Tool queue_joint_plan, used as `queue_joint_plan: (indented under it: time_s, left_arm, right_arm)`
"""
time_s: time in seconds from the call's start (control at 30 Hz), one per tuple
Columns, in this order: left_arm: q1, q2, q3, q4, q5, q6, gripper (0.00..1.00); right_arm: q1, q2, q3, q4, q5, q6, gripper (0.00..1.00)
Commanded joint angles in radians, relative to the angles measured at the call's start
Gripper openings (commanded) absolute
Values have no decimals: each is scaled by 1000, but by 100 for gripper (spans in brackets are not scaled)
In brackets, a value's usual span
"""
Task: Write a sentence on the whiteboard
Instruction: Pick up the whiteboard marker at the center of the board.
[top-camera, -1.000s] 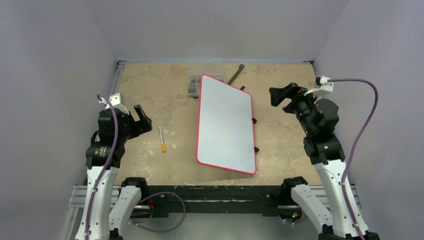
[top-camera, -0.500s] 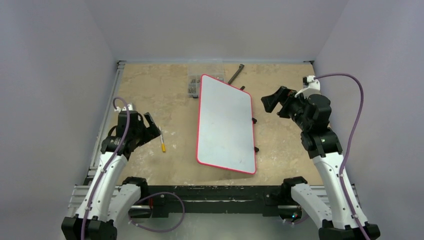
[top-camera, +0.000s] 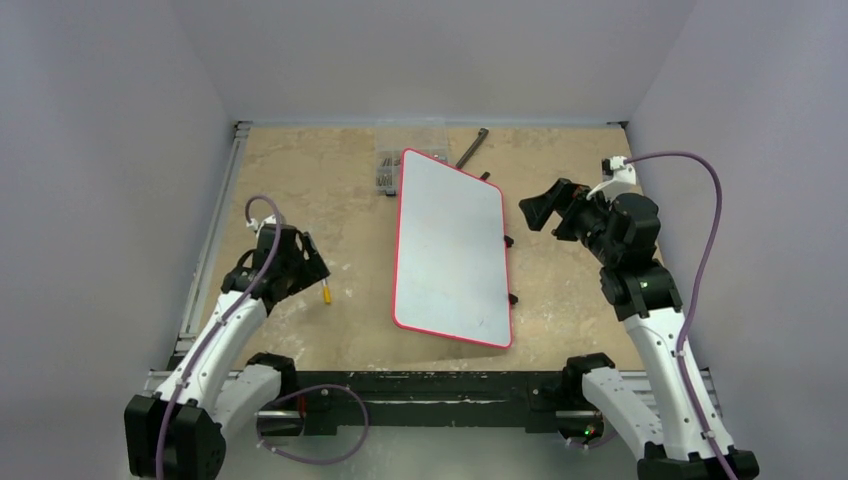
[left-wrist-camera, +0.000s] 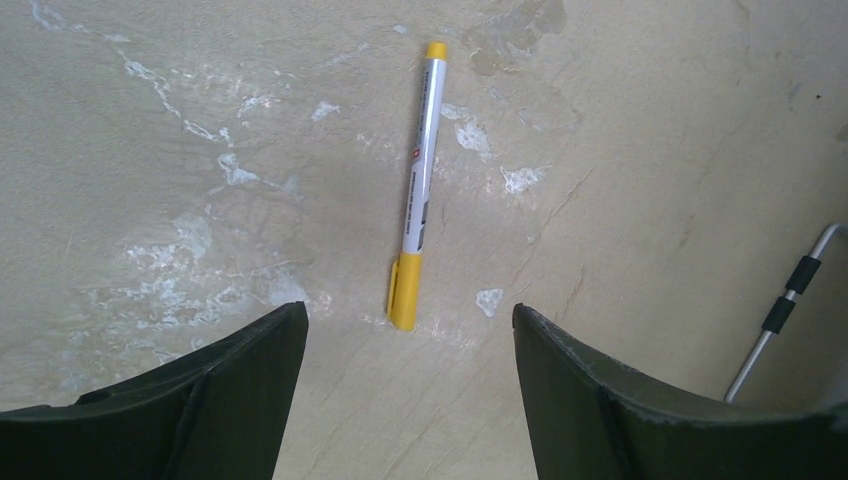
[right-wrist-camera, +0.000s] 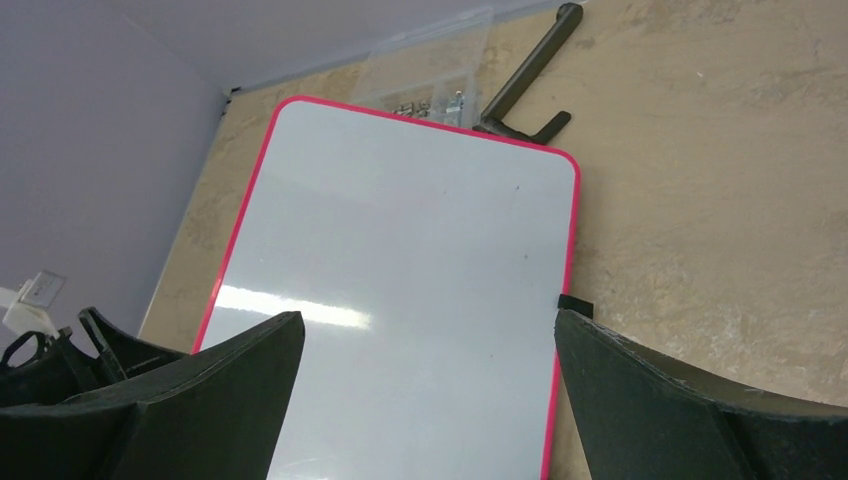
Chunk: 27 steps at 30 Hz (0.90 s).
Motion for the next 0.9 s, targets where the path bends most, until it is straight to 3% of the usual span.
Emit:
queue_joint_plan:
  time_s: [0.0, 0.3, 0.6, 0.87]
  left_arm:
    - [-6, 73, -11, 93, 4, -32, 71]
    - [-9, 232, -20, 156, 38, -52, 60]
    - [-44, 421, 24, 197, 64, -126, 57]
    - [-112, 484, 94, 148, -18, -142, 51]
  right_arm:
    - [1, 1, -10, 51, -52, -8, 99]
    - [1, -19, -29, 38, -49, -17, 99]
    - [1, -30, -39, 34, -53, -19, 99]
    - [1, -26, -30, 25, -64, -39, 99]
